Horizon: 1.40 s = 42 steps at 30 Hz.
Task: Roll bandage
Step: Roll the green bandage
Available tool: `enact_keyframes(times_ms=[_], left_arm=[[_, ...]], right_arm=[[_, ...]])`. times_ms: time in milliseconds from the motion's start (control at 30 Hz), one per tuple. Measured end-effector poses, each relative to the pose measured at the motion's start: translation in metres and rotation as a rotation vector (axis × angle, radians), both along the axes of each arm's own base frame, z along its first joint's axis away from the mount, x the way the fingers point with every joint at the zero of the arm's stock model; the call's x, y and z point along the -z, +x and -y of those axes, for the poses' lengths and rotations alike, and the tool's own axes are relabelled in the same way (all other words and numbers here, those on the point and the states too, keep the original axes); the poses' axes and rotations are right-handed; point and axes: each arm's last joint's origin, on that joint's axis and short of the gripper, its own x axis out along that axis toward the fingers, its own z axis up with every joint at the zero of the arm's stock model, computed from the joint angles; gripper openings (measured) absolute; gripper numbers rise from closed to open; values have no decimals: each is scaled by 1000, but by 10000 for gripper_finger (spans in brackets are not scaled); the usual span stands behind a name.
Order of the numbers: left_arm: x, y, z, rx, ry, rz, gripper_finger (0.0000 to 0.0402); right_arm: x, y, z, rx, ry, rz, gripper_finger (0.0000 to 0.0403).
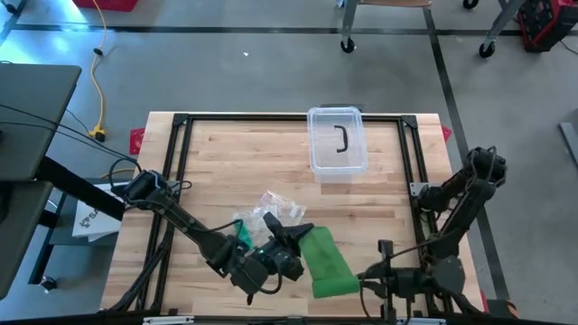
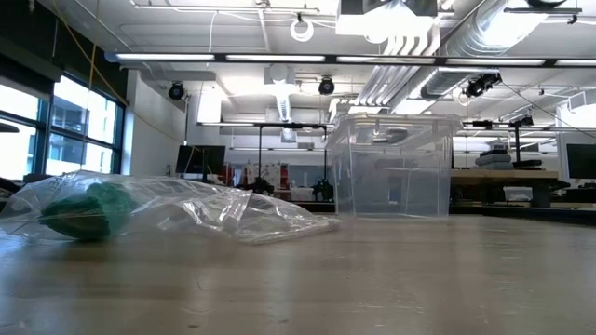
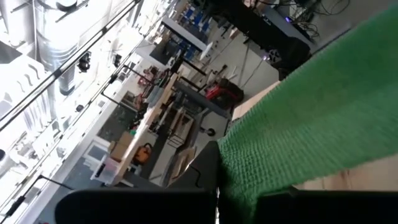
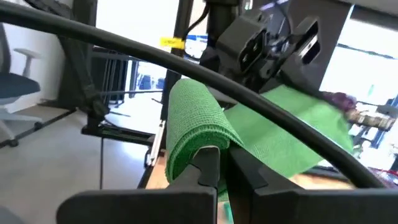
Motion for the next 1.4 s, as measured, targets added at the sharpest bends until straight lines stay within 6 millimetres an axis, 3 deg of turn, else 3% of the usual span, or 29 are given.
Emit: enact_keyframes(times_ms=[167,367,567,867,1033,1233,1400], left_arm=[[-5,0,1,14,22,8,0],[-24,-5,11,120,78,79,0],[-38,-21,35,264,101,139,0],[-44,-41,70,605,-78,163,0],[-40,-30,65,830,-316,132,0],[-40,-16,49,688,-333,184,0],[-40,-7,40,713,-385,190,0]], right_arm=[[15,6,2,-46,55,-100,0],[29,22,16,27,92,-194,0],[32,37,31,95,59,-213,0],[26,49,40,91,59,-180,0],[8,47,41,67,52,-85,0],[5,49,47,72,81,-85,0],[9,53,50,73,84,-112,0]])
